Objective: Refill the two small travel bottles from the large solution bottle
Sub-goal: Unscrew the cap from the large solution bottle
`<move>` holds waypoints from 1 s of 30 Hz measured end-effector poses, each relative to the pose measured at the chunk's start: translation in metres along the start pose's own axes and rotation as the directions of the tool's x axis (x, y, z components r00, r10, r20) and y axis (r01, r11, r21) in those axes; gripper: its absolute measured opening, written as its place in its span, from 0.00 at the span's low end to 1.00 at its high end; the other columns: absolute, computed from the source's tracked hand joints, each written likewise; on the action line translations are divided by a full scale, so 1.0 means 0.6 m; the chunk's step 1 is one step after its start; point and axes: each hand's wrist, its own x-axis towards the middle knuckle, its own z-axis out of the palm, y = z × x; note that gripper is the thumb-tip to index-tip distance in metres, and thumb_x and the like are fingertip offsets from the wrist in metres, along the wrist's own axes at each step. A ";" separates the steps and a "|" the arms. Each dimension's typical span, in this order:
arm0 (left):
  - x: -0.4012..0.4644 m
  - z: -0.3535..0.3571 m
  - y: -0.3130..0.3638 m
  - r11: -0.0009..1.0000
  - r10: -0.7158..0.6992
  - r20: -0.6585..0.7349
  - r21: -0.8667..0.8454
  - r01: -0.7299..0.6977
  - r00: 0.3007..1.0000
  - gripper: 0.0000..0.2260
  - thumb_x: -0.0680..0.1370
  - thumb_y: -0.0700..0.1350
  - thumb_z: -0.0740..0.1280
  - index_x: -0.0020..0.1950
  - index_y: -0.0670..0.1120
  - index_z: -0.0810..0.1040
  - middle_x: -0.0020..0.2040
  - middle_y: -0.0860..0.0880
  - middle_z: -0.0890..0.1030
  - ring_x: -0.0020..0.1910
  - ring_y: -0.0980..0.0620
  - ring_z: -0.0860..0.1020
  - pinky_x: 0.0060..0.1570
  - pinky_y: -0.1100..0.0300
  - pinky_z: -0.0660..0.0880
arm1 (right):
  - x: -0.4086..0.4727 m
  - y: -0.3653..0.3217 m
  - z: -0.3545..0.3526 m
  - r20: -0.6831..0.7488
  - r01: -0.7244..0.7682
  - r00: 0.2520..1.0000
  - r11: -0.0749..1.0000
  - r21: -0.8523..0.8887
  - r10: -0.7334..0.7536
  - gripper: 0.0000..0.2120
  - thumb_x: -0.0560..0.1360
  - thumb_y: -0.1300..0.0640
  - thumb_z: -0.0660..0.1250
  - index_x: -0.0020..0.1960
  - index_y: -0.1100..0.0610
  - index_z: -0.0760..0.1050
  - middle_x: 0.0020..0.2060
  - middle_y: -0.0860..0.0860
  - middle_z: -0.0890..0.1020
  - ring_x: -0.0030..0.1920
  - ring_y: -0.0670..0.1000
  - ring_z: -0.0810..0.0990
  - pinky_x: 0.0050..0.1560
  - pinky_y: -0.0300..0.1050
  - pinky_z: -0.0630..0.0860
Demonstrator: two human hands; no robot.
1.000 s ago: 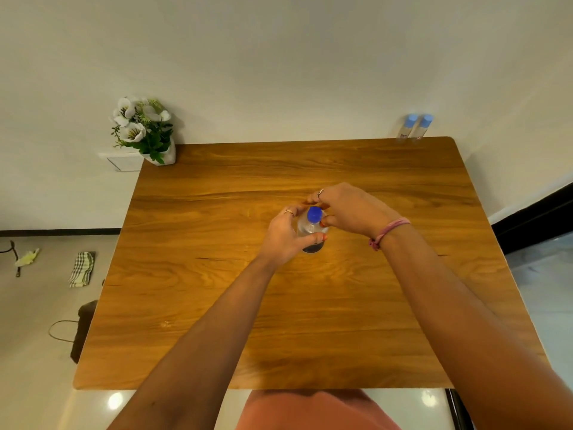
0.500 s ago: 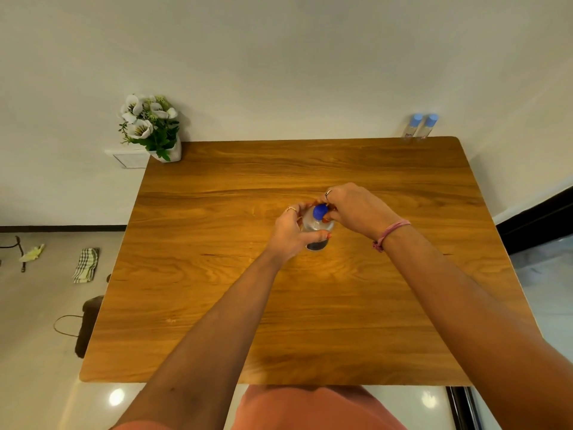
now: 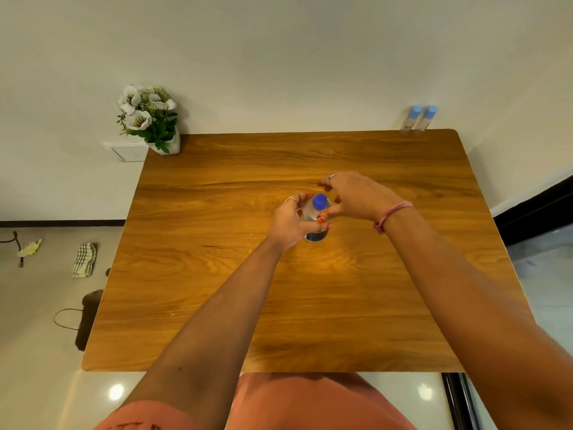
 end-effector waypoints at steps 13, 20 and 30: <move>0.003 0.002 -0.005 1.000 0.022 -0.006 0.015 -0.022 1.000 0.31 0.63 0.42 0.80 0.63 0.44 0.72 0.57 0.50 0.78 0.57 0.53 0.76 0.55 0.64 0.71 | 0.012 -0.010 0.015 -0.146 0.070 0.986 0.993 -0.091 -0.083 0.12 0.74 0.57 0.69 0.56 0.58 0.79 0.50 0.54 0.81 0.48 0.50 0.78 0.47 0.38 0.73; 0.004 0.005 -0.008 0.999 0.016 -0.019 0.042 -0.015 1.000 0.33 0.64 0.43 0.80 0.66 0.44 0.70 0.60 0.49 0.78 0.58 0.52 0.76 0.57 0.59 0.74 | 0.013 -0.007 0.039 -0.218 -0.064 0.976 0.969 -0.238 0.011 0.22 0.73 0.41 0.66 0.55 0.58 0.75 0.44 0.53 0.78 0.43 0.51 0.78 0.46 0.43 0.78; 0.001 0.002 -0.004 0.999 0.028 -0.015 0.046 -0.028 0.999 0.31 0.64 0.42 0.80 0.63 0.43 0.72 0.55 0.52 0.77 0.54 0.56 0.74 0.50 0.67 0.68 | 0.009 -0.013 0.008 -0.053 0.172 0.979 0.942 -0.287 -0.195 0.10 0.77 0.60 0.64 0.57 0.57 0.76 0.50 0.53 0.80 0.49 0.51 0.77 0.48 0.40 0.73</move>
